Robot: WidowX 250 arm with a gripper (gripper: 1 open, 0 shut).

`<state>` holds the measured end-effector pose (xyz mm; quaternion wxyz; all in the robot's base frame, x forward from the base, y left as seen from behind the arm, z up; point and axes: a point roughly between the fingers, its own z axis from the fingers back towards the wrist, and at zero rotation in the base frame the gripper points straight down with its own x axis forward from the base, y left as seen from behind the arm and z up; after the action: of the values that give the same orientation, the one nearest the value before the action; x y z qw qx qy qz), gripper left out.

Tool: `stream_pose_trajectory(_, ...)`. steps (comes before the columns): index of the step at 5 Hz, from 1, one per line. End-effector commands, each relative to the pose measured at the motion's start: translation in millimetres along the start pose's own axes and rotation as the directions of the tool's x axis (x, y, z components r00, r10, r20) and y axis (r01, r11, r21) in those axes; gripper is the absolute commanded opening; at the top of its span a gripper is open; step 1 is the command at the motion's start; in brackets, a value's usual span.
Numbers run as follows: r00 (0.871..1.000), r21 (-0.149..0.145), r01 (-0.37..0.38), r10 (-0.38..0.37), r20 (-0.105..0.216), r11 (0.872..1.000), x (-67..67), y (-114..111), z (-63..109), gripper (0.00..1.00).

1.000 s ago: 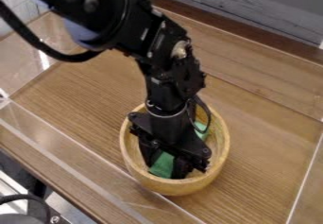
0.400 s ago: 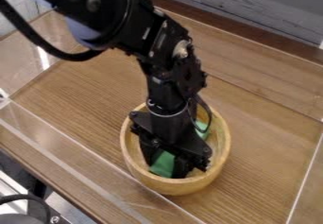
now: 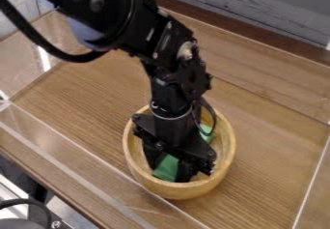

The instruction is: Remove the green block from inside the brown bowl and put it on the table

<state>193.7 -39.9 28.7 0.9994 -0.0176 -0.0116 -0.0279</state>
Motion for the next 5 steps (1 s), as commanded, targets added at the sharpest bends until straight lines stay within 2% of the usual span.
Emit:
stream_pose_trajectory(1, 1.000, -0.003, 0.006, -0.006, 0.030, 1.000, 9.7, -1, 9.9, 0.00)
stream_pose_trajectory(5, 1.000, -0.014, -0.018, 0.018, 0.014, 1.000, 9.7, 4, 32.1, 0.00)
